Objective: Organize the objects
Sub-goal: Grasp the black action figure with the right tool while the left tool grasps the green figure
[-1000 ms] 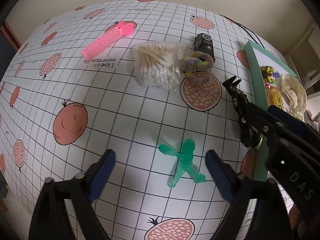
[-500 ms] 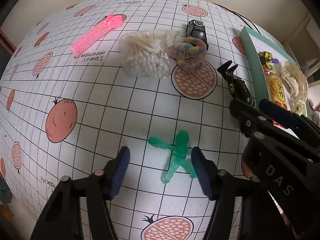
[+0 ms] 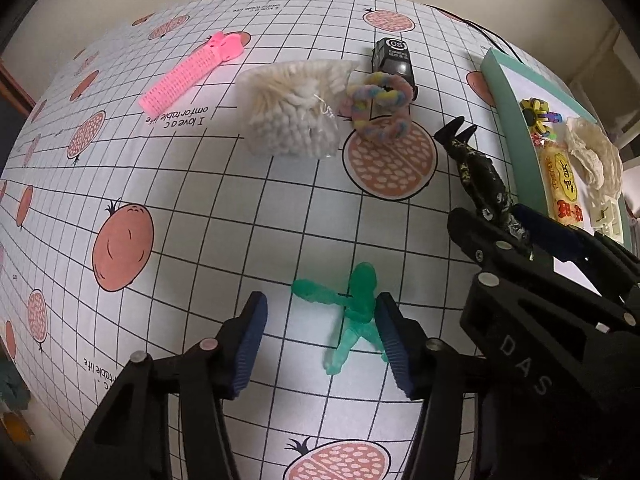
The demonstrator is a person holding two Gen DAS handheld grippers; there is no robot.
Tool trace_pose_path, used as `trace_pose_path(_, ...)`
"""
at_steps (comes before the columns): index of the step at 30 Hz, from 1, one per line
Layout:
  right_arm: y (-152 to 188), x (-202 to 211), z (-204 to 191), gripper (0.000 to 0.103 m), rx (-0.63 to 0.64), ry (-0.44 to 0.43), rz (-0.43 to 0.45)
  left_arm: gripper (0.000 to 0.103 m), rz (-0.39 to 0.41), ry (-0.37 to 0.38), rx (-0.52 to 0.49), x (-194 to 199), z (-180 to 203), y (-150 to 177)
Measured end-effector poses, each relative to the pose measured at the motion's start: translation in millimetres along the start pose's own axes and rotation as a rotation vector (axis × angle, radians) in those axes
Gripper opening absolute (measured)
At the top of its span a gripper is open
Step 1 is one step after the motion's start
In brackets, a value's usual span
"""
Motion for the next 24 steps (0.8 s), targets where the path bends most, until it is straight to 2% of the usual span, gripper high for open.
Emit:
trace_pose_path(7, 1.3, -1.9, 0.0, 0.052, -0.008, -0.004, -0.001, 0.043, 0.018, 0.0, -0.011, 3.3, -0.7, -1.3)
trace_pose_path(19, 2.6, -5.1, 5.2, 0.036, -0.028, -0.014, -0.002, 0.042, 0.039, 0.004, -0.017, 6.9, -4.0, -1.3)
trace_pose_path(24, 2.8, -6.0, 4.5, 0.035, -0.028, -0.015, 0.0, 0.042, 0.044, 0.005, -0.018, 8.3, -5.8, -0.7)
Point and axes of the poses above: each gripper's, at about its wrist camera, not at the fingertips, and x roughly against the way its jaws point, z to its right, y to its underside, the point moved 10 cm from there along -x, roughly the way its jaws point, and after that the axes turned 10 degrees about -y, right-handed, at the moved point
